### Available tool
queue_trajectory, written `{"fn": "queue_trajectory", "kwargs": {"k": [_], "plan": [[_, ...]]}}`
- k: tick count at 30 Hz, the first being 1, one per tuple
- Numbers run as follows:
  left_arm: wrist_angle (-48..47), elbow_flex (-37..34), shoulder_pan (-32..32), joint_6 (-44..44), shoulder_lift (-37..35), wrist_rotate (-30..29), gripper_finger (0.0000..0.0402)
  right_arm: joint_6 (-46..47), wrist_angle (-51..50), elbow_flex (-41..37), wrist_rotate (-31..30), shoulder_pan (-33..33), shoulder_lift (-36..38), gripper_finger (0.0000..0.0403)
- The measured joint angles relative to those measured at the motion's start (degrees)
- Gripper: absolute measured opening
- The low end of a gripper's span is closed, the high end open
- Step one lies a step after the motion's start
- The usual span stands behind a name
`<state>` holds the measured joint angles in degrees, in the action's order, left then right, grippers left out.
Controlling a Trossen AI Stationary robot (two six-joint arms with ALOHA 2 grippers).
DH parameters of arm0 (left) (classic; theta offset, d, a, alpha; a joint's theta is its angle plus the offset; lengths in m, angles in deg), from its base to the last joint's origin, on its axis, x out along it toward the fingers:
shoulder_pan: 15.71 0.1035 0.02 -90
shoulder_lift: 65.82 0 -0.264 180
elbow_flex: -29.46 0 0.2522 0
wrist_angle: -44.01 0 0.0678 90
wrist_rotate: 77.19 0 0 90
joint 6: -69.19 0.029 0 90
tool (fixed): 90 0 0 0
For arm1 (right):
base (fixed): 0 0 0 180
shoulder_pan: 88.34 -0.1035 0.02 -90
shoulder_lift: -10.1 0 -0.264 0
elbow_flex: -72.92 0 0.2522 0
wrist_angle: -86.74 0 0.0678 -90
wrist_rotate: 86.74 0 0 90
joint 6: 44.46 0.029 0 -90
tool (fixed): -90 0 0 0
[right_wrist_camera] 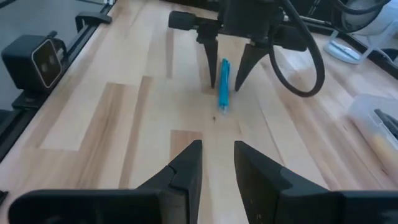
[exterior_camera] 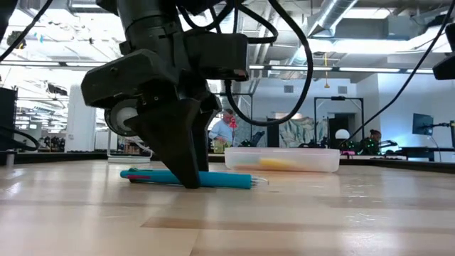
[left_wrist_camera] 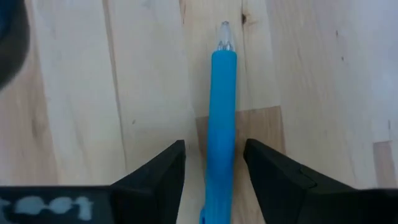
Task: Pick & place school supplies into a supply box
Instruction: Put the blue pen into the supply box
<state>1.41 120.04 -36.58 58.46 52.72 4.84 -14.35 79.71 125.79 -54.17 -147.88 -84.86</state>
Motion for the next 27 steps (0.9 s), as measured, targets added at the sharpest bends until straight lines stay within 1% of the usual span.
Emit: {"fn": "queue_trajectory", "kwargs": {"k": [2,11,16,19,20,25,27], "plan": [[0.0,-0.02,0.19,-0.01,0.0,0.82,0.015,-0.02,0.08,0.0,0.0,-0.01,0.0,0.0086],[-0.76,-0.04,0.08,-1.13,0.04,0.68,0.0106,-0.03,0.11,0.0,-0.02,0.01,0.0,0.0086],[-1.95,0.02,-0.13,-2.04,0.26,0.63,0.0062,-0.02,0.08,0.0,-0.02,-0.02,0.0,0.0086],[-2.11,0.02,-0.69,-2.03,0.26,-1.38,0.0036,-0.02,0.06,0.03,-0.21,0.0,0.0,0.0086],[-2.14,0.02,-1.0,-2.03,0.27,-2.47,0.0033,-0.02,0.05,0.03,-0.42,-0.02,0.0,0.0086],[-2.34,-0.04,-2.72,-1.95,0.39,-7.6,0.0033,-0.02,0.04,0.03,-1.01,0.01,0.0,0.0086],[-2.42,-0.07,-3.5,-2.3,0.45,-10.06,0.0041,0.09,0.04,0.03,-1.01,0.02,0.0,0.0086]]}}
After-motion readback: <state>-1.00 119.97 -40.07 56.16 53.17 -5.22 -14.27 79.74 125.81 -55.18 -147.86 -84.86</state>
